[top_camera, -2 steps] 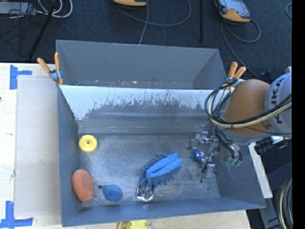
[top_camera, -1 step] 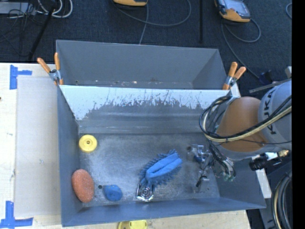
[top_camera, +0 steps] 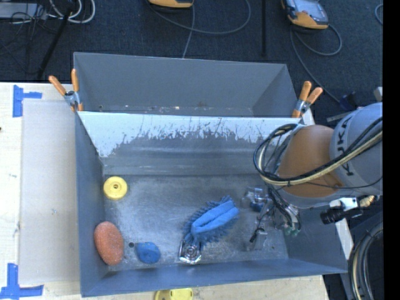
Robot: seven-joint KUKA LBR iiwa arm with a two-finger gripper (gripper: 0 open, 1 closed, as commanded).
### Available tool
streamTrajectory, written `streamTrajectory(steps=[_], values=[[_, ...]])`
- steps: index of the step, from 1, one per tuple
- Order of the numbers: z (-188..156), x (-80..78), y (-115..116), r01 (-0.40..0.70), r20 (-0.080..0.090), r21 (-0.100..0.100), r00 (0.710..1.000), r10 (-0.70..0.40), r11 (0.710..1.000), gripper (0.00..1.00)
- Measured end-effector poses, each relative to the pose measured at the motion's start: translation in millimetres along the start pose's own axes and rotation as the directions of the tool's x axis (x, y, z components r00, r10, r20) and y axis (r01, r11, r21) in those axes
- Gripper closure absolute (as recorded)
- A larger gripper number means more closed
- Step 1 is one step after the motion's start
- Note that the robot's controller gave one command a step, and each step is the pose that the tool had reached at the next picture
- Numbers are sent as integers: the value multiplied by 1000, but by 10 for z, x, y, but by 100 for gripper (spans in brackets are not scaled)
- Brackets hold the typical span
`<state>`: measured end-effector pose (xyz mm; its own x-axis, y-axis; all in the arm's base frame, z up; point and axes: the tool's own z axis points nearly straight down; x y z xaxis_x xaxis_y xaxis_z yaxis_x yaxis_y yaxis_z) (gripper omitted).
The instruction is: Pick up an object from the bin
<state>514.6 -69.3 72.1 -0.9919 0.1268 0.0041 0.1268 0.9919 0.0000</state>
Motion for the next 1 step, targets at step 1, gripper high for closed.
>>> streamTrajectory(steps=[1], values=[[-17,-174,500,29,5,0,1000,-29,1000,0]])
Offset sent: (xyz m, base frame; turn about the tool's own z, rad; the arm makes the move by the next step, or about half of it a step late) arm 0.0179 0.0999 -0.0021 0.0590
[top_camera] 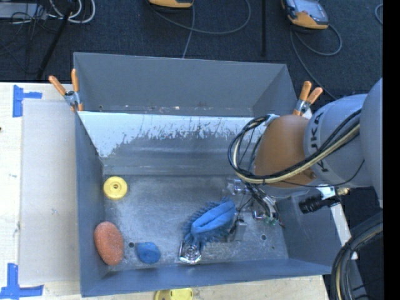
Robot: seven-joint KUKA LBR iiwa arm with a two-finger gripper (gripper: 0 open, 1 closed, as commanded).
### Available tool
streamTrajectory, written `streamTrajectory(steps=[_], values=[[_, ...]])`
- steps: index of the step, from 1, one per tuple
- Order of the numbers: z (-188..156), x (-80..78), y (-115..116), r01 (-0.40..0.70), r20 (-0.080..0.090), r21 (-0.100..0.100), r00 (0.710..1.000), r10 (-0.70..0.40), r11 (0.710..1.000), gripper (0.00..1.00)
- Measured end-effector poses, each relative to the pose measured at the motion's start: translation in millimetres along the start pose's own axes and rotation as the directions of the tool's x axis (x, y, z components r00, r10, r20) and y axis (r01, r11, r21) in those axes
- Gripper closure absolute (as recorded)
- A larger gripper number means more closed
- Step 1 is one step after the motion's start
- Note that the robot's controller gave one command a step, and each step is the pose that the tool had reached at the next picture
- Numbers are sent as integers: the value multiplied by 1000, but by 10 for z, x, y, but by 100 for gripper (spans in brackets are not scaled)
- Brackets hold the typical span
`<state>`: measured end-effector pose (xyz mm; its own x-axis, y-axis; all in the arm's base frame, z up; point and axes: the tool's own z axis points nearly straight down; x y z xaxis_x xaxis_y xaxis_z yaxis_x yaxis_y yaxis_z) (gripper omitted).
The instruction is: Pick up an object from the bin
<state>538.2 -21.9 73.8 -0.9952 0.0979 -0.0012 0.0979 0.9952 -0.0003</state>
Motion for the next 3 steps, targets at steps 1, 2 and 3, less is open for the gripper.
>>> streamTrajectory(steps=[1,2,3], values=[[44,111,528,-83,-3,0,997,83,997,100],[44,111,528,-82,-3,0,997,82,997,100],[-1927,406,498,-61,5,-2,998,61,998,100]])
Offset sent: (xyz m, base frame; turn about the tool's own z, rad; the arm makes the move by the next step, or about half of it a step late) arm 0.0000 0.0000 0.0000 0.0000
